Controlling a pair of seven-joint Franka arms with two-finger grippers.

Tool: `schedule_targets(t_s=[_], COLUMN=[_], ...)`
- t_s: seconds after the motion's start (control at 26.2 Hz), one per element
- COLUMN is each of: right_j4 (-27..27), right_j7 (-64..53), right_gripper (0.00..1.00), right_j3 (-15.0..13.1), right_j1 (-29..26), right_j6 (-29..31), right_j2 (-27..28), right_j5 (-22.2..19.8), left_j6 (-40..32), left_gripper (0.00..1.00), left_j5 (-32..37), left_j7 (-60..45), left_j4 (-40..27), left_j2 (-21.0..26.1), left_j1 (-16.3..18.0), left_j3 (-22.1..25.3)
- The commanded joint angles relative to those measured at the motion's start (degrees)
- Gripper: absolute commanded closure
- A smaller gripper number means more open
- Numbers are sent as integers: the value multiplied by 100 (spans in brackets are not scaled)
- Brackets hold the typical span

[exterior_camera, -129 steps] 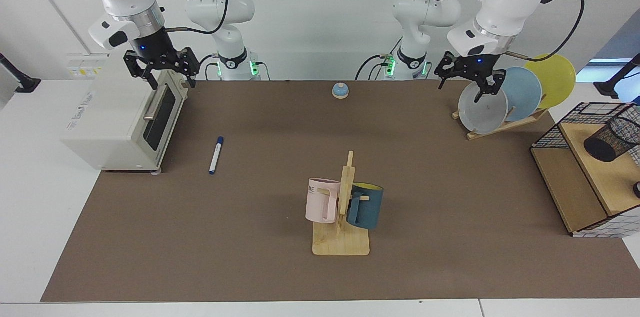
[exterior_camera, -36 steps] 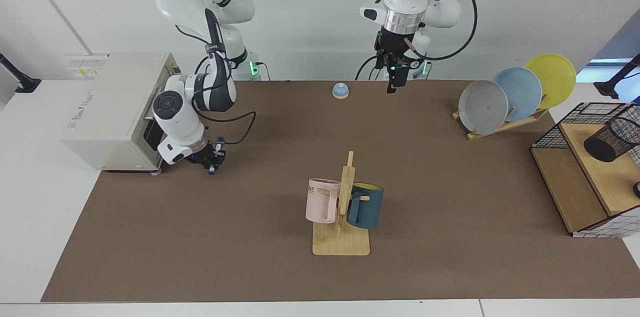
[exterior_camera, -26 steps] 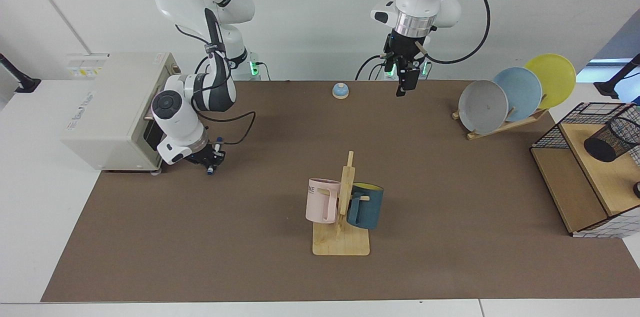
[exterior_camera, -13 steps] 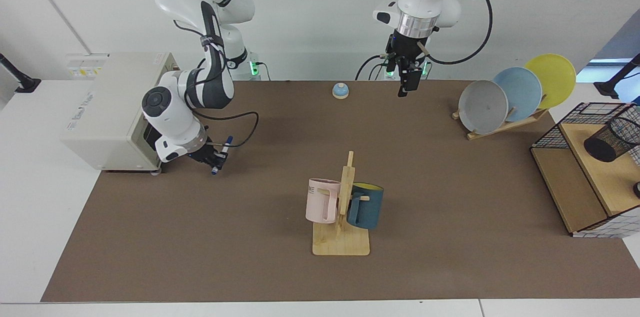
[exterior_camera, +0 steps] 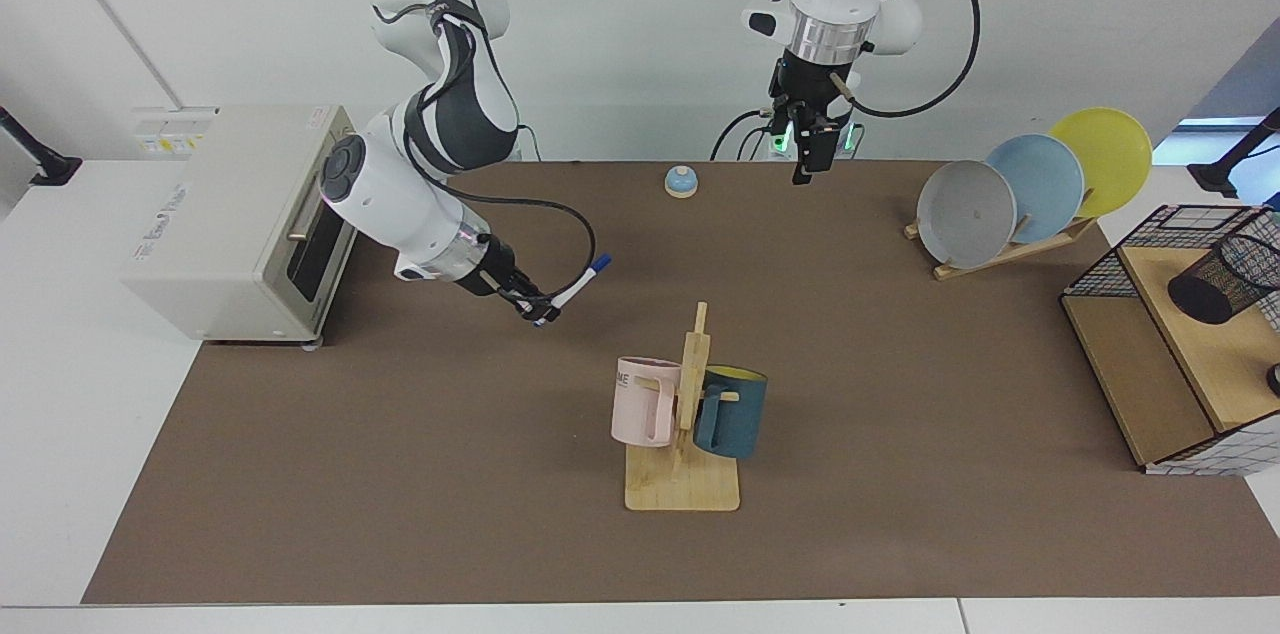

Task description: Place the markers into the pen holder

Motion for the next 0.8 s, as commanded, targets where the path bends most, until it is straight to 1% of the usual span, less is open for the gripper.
schedule_targets(t_s=[0.0,0.11,0.19,0.34,0.42,0.57,0.76], right_j4=[328,363,372,398,390,399,399], right_j7=[880,1355,1662,1988,2111,2366,2621], right_gripper=[100,100,100,100,100,100,100], right_j3=[0,0,0,9,18,18,18], right_j1=[291,512,538,547,573,688,837], right_j6=[-22,75,93,93,93,93,93], right_j2=[109,91,65,-5,-84,-163,-172], right_j5=[448,475,510,720,773,791,782], left_j6=[-181,-120,-93,65,153,337,715], left_gripper=[0,0,0,0,0,0,0], left_j5=[-92,-137,-137,-154,-154,-154,-154], left_j7=[-387,-660,-800,-1064,-1231,-1521,-1925], left_j4=[125,116,98,54,28,-7,-7], left_j2=[-62,-71,-71,-71,-53,52,210], left_j1=[-42,-51,-60,-69,-130,-253,-271], left_j3=[-40,-171,-198,-207,-250,-295,-382])
